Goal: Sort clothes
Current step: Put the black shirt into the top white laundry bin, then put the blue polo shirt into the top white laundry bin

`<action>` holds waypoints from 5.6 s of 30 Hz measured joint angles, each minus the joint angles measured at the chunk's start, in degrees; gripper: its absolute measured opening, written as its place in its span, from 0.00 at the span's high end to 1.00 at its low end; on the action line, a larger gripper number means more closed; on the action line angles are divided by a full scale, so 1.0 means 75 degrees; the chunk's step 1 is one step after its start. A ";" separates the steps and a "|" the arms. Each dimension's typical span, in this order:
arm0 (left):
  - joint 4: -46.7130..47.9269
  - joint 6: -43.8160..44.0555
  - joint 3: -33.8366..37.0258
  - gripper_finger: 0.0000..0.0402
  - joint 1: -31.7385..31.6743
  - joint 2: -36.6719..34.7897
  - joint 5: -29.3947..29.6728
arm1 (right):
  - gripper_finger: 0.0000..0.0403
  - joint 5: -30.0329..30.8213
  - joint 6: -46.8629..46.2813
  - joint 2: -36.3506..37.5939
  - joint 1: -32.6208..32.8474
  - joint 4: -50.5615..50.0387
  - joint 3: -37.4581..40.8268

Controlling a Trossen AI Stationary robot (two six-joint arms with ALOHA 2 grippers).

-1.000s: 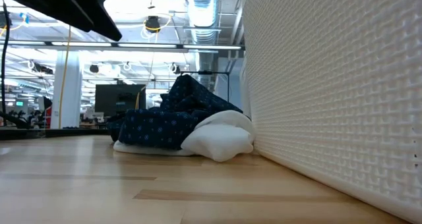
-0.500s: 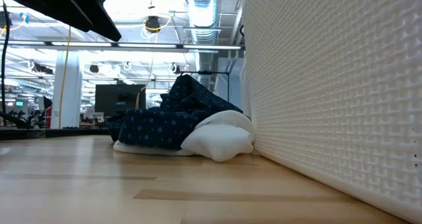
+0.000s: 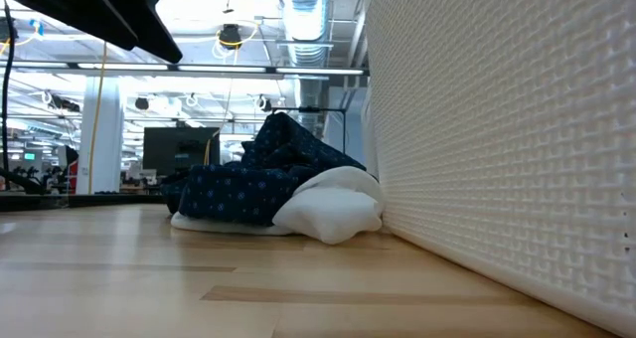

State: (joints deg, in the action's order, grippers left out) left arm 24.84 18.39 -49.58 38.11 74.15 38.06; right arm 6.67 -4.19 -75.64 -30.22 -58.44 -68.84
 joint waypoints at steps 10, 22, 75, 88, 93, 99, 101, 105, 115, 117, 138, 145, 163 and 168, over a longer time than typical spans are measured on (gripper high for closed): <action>-0.0048 -0.0243 -0.0001 0.20 -0.0614 0.0000 0.0017 | 0.54 0.0013 -0.0247 0.2530 0.0721 0.0327 0.0000; -0.2133 -0.1281 0.0490 0.20 -0.2566 -0.0003 -0.0358 | 0.38 0.0099 -0.1110 0.3759 0.2931 0.0327 -0.0003; -0.3579 -0.3663 -0.0475 0.99 -0.3473 -0.1597 -0.1697 | 0.38 0.1334 -0.1610 0.2125 0.6339 0.0900 -0.0015; -0.2970 -0.4991 -0.2422 0.99 -0.3430 -0.0890 -0.2137 | 0.38 0.1333 0.0479 0.1234 0.6356 0.4058 -0.0015; -0.2524 -0.5112 -0.3116 0.99 -0.3433 -0.0547 -0.2302 | 0.38 0.1617 0.0800 0.0482 0.5810 0.4776 -0.0012; -0.1915 -0.5211 -0.3544 0.99 -0.3271 -0.0215 -0.2442 | 0.38 0.1298 0.1123 -0.0180 0.5108 0.5612 -0.0012; -0.1796 -0.5227 -0.3629 0.99 -0.3267 -0.0139 -0.2436 | 0.38 0.0564 0.1174 -0.0479 0.5047 0.6034 -0.0012; -0.1616 -0.5270 -0.3692 0.99 -0.3270 -0.0122 -0.2429 | 0.38 -0.0136 0.1175 -0.1132 0.4907 0.6485 -0.0012; -0.1574 -0.5511 -0.3692 0.99 -0.3273 -0.0123 -0.2427 | 0.87 -0.0169 0.1916 -0.1973 0.4666 0.7483 -0.0012; -0.1585 -0.5541 -0.3695 0.99 -0.3273 -0.0125 -0.2431 | 0.95 -0.0181 0.2238 -0.1925 0.4666 0.7772 -0.0010; -0.1965 -0.6022 -0.3622 0.97 -0.3812 0.0075 -0.1786 | 1.00 0.3553 0.4068 0.1657 0.4568 0.7776 -0.0006; -0.3748 -0.6579 -0.3748 0.96 -0.4606 0.1263 -0.2232 | 1.00 0.4912 0.3937 0.2200 0.4395 0.6777 -0.0006; -0.3401 -0.5156 -0.5234 0.96 -0.6537 0.3361 -0.4505 | 0.97 0.5594 -0.0364 0.2382 0.3192 0.1209 -0.0013; -0.3169 -0.4866 -0.5240 0.86 -0.6753 0.3529 -0.4647 | 0.90 0.5107 -0.1076 0.2378 0.2946 0.0535 -0.0015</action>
State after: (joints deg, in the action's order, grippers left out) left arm 1.08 -18.10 -88.88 -12.54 100.62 3.20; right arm 44.97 -12.26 -57.80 -8.12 -54.42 -68.95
